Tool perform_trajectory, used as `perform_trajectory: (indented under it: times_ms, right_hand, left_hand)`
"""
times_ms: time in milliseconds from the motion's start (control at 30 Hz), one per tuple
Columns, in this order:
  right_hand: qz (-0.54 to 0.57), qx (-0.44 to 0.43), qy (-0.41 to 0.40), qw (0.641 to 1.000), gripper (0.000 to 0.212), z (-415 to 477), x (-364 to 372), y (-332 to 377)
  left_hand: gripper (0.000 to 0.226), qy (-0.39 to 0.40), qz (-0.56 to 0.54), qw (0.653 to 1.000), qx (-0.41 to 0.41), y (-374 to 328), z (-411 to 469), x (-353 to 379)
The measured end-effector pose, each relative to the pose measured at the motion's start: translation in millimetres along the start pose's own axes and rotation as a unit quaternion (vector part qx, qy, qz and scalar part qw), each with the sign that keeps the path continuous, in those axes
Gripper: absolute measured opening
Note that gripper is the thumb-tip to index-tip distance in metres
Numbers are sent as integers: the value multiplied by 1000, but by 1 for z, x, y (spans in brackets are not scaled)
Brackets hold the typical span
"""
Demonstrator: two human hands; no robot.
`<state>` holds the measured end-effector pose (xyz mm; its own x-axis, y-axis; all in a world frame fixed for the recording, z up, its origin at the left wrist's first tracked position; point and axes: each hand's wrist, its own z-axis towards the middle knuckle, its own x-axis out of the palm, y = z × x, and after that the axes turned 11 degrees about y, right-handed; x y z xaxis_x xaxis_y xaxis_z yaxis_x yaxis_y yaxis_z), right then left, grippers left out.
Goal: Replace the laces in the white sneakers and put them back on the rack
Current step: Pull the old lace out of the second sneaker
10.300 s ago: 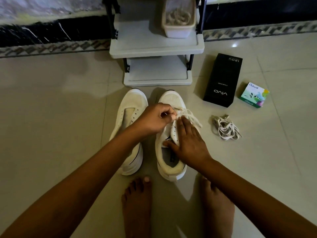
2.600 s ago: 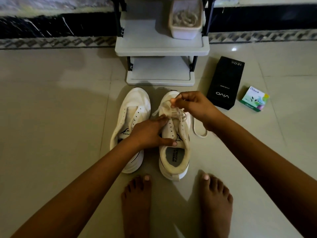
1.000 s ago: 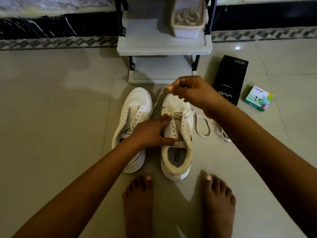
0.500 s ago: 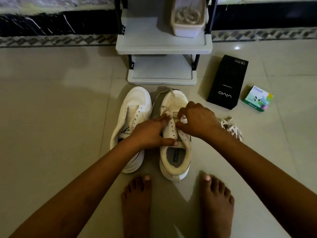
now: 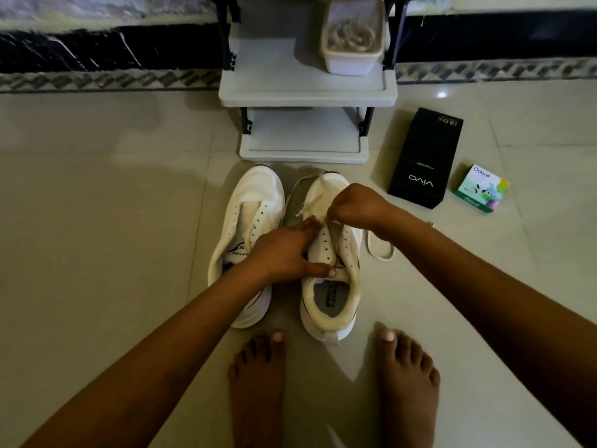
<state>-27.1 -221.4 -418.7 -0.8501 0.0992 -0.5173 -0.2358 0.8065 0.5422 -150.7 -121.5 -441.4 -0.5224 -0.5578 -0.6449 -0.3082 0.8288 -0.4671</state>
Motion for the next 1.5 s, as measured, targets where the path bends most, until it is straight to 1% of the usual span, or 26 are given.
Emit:
perform_trajectory:
  times_ms: [33, 67, 100, 167, 233, 300, 367, 433, 500, 567, 633, 700, 767, 833, 900, 1000, 1033, 1067, 1100, 1133, 1167, 1233, 1300, 1367, 1433, 1500]
  right_hand:
    - [77, 0, 8, 997, 30, 0, 0, -3]
    - [113, -1, 9, 994, 30, 0, 3, -6]
    - [104, 0, 4, 995, 29, 0, 6, -9]
    - [-71, 10, -27, 997, 27, -2, 10, -13]
    - [-256, 17, -75, 964, 31, -7, 11, -13]
    - [-316, 4, -106, 943, 34, -9, 9, -11]
    - [-335, -14, -112, 935, 34, -7, 11, -10]
    - [-265, -13, -89, 960, 29, -4, 11, -9]
    - [-40, -3, -47, 998, 23, -4, 6, -9]
    - [182, 6, -8, 983, 23, -6, 2, -10]
    - [240, 9, -2, 971, 24, -7, 5, -11]
    - [135, -18, -27, 990, 18, -6, 11, -11]
    - [-89, -16, -27, 996, 31, -6, 13, -12]
    - [-265, 8, -35, 964, 44, -7, 13, -14]
    - [-327, 4, -78, 942, 40, -9, 14, -15]
    - [-355, -27, -132, 925, 33, -8, 17, -13]
    - [-326, -32, -130, 936, 31, -9, 16, -11]
    - [-250, -31, -120, 960, 28, -9, 12, -8]
    - [-139, -30, -94, 985, 25, -11, 7, -5]
    - [-15, -39, -59, 997, 23, -14, 1, -1]
    - [79, -55, -41, 994, 23, -18, -5, 2]
    - [127, -85, -53, 987, 25, -21, -11, 5]
    - [86, -98, -55, 990, 23, -21, -9, 5]
    - [-28, -76, -38, 996, 28, -15, -3, 2]
    - [-184, -19, -27, 982, 38, -12, 5, -4]
    - [-248, 9, -49, 968, 37, -11, 8, -11]
  left_hand:
    - [94, -3, -1, 1000, 3, 0, 0, 1]
    - [93, -5, 0, 1000, 4, 0, 1, 2]
    - [93, -4, 0, 1000, 3, 0, 1, 2]
    - [95, -1, 5, 1000, -3, 0, 2, 3]
    - [96, 1, 9, 1000, -8, 1, 2, 3]
    - [96, 3, 9, 1000, -9, 2, 2, 2]
    - [97, 6, 11, 1000, -9, 1, 1, 2]
    - [96, 6, 13, 1000, -10, -1, 1, 1]
    - [95, 8, 14, 1000, -14, -2, 0, 1]
    - [95, 9, 13, 1000, -15, -2, 0, 1]
    - [95, 8, 14, 1000, -13, -2, 0, 1]
    - [94, 7, 11, 1000, -10, -1, 1, 1]
    - [94, 6, 4, 1000, -11, -1, 1, 2]
    - [95, 8, 4, 1000, -13, -1, 2, 2]
    - [94, 8, 7, 1000, -11, -1, 1, 1]
    - [94, 7, 5, 1000, -3, -1, 0, 1]
    - [94, 6, 5, 1000, -2, -1, 0, 2]
    - [95, 6, 7, 1000, -3, -1, 0, 2]
    - [95, 5, 9, 1000, -4, 0, 0, 2]
    - [95, 7, 12, 1000, -5, 0, 1, 2]
    - [95, 8, 16, 1000, -8, 0, 1, 1]
    - [96, 9, 21, 1000, -10, 1, 1, 2]
    - [95, 3, 15, 1000, -5, 1, 2, 3]
    - [93, -2, 3, 1000, 3, 1, 2, 3]
    - [92, -1, 0, 1000, 3, 2, 3, 3]
    - [94, 3, 2, 1000, 0, 2, 3, 3]
